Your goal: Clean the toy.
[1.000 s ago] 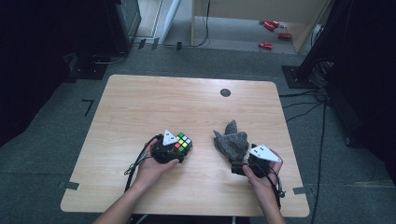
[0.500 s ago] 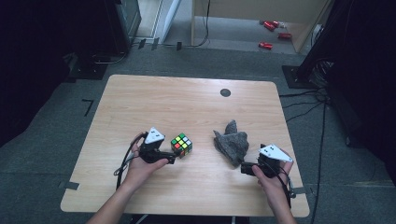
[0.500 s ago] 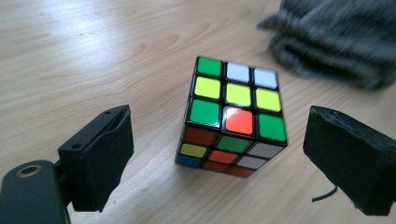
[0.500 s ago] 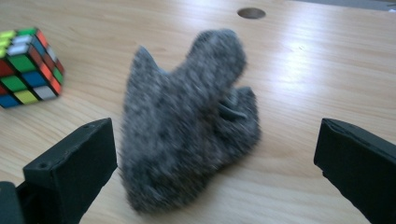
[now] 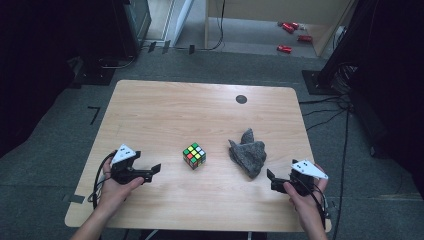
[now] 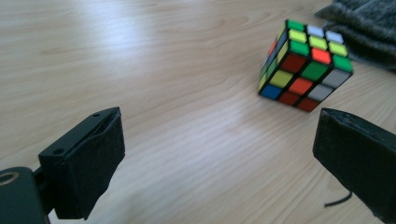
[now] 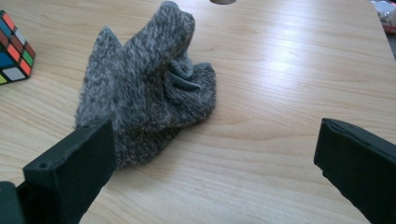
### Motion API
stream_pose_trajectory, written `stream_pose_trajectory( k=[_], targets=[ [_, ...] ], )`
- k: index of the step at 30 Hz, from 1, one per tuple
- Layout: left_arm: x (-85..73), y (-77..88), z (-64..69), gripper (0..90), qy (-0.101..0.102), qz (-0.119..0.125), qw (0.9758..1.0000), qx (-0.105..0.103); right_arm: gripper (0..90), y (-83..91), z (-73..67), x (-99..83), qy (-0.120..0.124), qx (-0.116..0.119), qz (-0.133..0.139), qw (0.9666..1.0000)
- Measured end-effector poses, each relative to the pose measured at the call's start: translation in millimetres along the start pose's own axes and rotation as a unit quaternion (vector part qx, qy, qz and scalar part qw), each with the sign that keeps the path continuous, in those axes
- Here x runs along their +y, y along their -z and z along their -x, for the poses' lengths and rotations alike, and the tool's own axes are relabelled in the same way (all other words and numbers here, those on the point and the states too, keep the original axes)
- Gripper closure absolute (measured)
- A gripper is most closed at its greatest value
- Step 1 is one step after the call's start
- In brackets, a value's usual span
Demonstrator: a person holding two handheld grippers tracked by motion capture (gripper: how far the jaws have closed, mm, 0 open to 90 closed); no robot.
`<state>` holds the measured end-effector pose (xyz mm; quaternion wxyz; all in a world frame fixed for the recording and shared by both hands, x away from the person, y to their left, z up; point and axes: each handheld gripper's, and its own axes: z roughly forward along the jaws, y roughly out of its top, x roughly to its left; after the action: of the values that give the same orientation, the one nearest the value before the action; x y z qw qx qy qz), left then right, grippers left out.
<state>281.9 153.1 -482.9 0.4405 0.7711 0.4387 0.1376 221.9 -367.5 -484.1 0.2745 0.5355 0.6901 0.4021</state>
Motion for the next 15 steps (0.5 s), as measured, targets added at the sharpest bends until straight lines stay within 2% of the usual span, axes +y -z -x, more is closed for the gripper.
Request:
stream_pose_trajectory(
  k=[4, 6, 13, 15],
  targets=[
    [-13.6, 15.0, -13.4, 3.2, 0.012, -0.001, 0.9999, 0.003, 0.0, 3.8, 6.1, -4.2, 0.001, -0.010, -0.005, 0.9999],
    [-19.7, 22.9, -19.5, 3.2, 0.017, 0.000, 0.9998, 0.011, 0.0, 6.4, 10.8, -7.3, 0.000, -0.015, -0.008, 0.9999],
    [-40.1, 40.4, -30.0, 3.2, 0.018, -0.013, 0.9991, 0.037, 0.0, 14.2, 25.4, -22.0, 0.001, -0.028, -0.025, 0.9993],
    [-47.0, 43.7, -34.3, 3.2, 0.026, -0.015, 0.9987, 0.042, 0.0, 16.3, 30.0, -27.6, -0.001, -0.033, -0.031, 0.9990]
  ],
)
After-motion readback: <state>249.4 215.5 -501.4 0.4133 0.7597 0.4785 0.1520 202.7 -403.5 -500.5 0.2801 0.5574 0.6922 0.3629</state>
